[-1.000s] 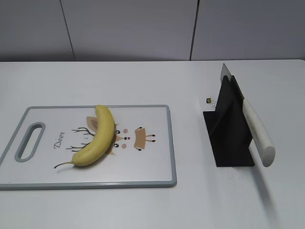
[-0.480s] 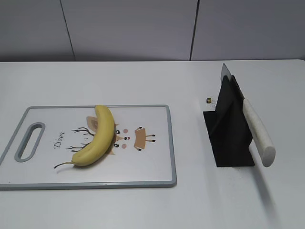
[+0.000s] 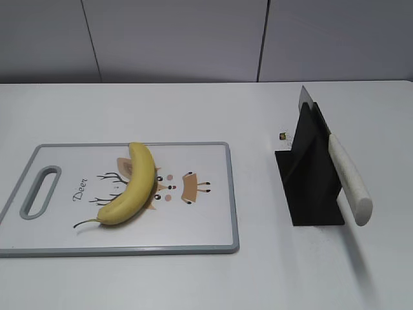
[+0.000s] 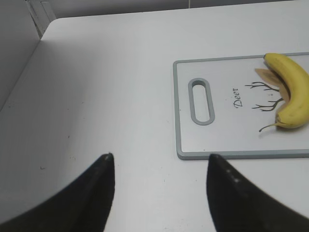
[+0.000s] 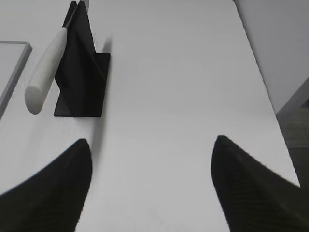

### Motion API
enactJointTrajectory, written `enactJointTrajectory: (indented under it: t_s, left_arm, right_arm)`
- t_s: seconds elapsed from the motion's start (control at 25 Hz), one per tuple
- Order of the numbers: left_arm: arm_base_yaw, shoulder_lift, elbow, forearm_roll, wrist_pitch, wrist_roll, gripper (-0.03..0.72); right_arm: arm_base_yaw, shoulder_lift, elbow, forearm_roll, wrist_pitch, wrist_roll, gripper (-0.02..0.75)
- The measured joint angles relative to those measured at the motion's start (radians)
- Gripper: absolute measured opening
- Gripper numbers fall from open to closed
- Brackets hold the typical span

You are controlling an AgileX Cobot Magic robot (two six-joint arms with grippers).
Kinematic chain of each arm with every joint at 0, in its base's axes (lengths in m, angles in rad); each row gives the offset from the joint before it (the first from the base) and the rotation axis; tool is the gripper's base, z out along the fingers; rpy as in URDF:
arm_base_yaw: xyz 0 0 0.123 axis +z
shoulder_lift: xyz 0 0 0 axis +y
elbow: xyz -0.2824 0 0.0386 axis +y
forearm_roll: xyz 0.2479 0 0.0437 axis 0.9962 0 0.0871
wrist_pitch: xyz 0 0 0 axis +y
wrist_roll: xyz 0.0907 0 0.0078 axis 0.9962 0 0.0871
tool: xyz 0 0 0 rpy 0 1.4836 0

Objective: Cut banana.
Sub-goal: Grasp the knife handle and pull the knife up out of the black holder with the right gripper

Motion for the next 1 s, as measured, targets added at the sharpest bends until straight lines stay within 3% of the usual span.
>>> enactJointTrajectory:
  t_s: [0.64,0.8,1.0]
  left_arm:
    - [0.0,0.0,0.0,0.0,0.0,0.0,0.589]
    - [0.0,0.0,0.0,0.0,0.0,0.0,0.589]
    - [0.0,0.0,0.0,0.0,0.0,0.0,0.588]
  right_arm:
    - [0.023,0.555,-0.236,0.052,0.05,0.034,0.582]
    - [0.135,0.65,-0.256,0.073,0.027,0.057,0.582]
    - [0.35,0.74,-0.286,0.034,0.001,0.158,0.582]
